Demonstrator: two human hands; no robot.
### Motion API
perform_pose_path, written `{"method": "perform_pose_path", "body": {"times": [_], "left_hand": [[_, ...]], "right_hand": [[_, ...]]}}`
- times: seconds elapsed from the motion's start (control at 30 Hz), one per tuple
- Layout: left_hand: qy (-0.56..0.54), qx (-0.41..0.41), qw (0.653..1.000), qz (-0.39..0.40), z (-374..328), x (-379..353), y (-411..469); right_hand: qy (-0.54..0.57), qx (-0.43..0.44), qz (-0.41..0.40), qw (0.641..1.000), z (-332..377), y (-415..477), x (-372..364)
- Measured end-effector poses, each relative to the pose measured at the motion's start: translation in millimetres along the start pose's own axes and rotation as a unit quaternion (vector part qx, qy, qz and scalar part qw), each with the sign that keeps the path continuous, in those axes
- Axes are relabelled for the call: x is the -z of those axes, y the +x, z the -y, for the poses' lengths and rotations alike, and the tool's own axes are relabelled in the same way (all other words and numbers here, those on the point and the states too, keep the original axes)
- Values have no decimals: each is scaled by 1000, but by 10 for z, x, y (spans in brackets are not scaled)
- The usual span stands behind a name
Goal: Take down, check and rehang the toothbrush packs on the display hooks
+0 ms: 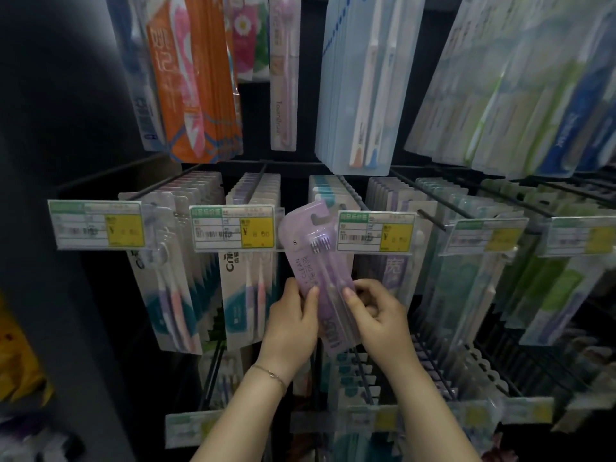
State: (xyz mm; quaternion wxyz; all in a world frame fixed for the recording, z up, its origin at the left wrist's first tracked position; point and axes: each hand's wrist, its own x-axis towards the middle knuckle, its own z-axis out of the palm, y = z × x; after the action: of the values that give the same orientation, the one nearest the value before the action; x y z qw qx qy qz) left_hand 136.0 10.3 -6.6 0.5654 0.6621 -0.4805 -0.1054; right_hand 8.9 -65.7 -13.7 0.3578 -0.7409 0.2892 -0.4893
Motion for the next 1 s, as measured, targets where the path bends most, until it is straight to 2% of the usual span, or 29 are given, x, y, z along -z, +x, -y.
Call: {"method": "perform_pose_path", "body": {"times": [0.17,0.33,1.0], "left_hand": [[-49,7,999,-6,5,43,-158],[-51,35,998,-10,-13,110,-285],[-70,4,993,92,127,-34,-1165]], "right_hand": [[26,-32,-2,999,50,-99,-5],[28,-79,-6,996,102,-254,-13],[54,-156,-44,985,57,-1256,268]]}}
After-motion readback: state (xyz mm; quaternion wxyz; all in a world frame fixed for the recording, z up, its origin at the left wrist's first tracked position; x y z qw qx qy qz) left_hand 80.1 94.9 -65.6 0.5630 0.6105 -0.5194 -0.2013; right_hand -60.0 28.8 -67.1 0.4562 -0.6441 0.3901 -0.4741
